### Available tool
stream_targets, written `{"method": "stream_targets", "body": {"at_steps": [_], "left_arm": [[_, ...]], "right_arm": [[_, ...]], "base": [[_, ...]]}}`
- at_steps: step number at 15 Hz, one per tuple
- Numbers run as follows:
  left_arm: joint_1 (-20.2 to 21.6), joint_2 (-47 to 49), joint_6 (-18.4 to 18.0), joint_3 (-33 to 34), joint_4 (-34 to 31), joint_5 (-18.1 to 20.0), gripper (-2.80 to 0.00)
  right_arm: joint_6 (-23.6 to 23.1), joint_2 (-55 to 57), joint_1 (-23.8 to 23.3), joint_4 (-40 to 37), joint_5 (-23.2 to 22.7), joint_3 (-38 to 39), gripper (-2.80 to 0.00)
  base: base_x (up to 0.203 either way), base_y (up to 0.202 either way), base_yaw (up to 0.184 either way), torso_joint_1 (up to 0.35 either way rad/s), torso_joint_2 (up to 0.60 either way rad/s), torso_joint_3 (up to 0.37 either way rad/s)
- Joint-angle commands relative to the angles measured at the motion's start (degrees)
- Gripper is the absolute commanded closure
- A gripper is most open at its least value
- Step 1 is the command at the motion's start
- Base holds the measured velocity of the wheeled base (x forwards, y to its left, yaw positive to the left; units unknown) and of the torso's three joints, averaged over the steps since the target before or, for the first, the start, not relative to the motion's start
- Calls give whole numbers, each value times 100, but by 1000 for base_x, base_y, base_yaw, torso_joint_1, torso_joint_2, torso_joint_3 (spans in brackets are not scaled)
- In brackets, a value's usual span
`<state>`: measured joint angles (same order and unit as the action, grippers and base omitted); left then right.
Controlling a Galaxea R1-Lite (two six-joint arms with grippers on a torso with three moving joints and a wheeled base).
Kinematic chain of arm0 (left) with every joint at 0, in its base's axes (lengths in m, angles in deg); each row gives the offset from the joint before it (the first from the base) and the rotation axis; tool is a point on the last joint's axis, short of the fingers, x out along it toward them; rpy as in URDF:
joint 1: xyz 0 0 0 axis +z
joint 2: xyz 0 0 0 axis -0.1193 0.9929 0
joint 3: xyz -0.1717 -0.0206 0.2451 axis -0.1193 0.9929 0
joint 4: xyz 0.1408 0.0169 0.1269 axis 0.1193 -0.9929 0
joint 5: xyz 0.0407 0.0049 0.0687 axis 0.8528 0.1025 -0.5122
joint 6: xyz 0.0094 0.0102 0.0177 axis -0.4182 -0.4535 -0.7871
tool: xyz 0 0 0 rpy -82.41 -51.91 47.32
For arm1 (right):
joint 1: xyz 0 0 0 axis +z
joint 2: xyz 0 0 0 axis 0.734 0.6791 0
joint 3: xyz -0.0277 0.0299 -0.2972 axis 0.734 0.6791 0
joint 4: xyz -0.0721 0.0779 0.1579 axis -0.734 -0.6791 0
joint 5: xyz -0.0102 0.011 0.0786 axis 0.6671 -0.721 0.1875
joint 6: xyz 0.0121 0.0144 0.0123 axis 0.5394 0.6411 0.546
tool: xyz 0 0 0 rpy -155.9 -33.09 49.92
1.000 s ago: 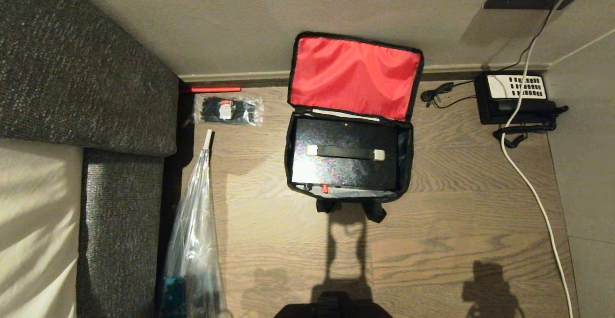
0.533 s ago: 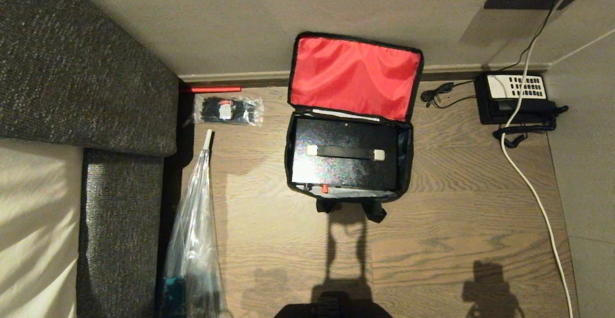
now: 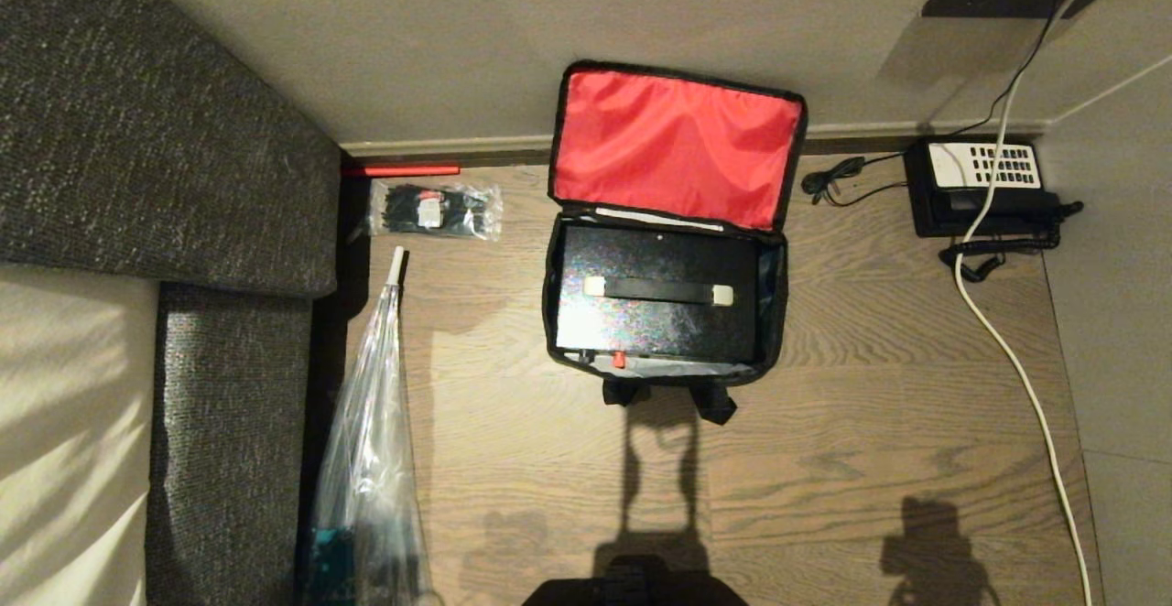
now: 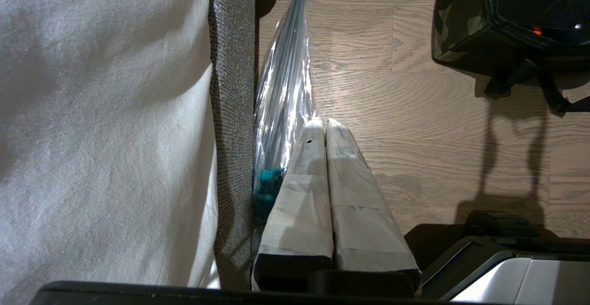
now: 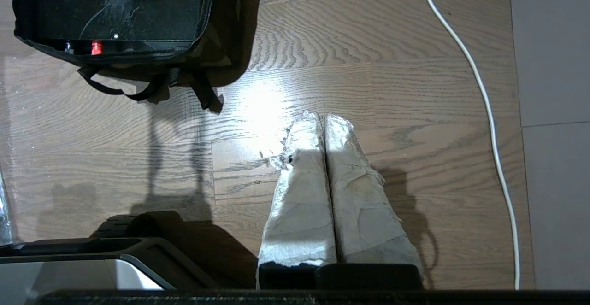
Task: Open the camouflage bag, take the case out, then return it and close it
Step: Grip the handle
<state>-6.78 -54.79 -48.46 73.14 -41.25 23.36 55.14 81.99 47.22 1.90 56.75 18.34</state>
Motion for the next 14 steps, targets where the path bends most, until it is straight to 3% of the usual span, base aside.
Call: {"method": "stream_targets", "body": {"at_steps": [1, 14], "left_arm": [[1, -2, 1, 1, -2, -2, 0], [1, 0, 10, 1, -10, -11, 0]], "right_arm": [[3, -146, 0, 3, 9, 79, 0], [3, -146, 0, 3, 9, 79, 0]], "base": [[0, 0, 0, 0, 0, 0], [0, 0, 0, 0, 0, 0]]}}
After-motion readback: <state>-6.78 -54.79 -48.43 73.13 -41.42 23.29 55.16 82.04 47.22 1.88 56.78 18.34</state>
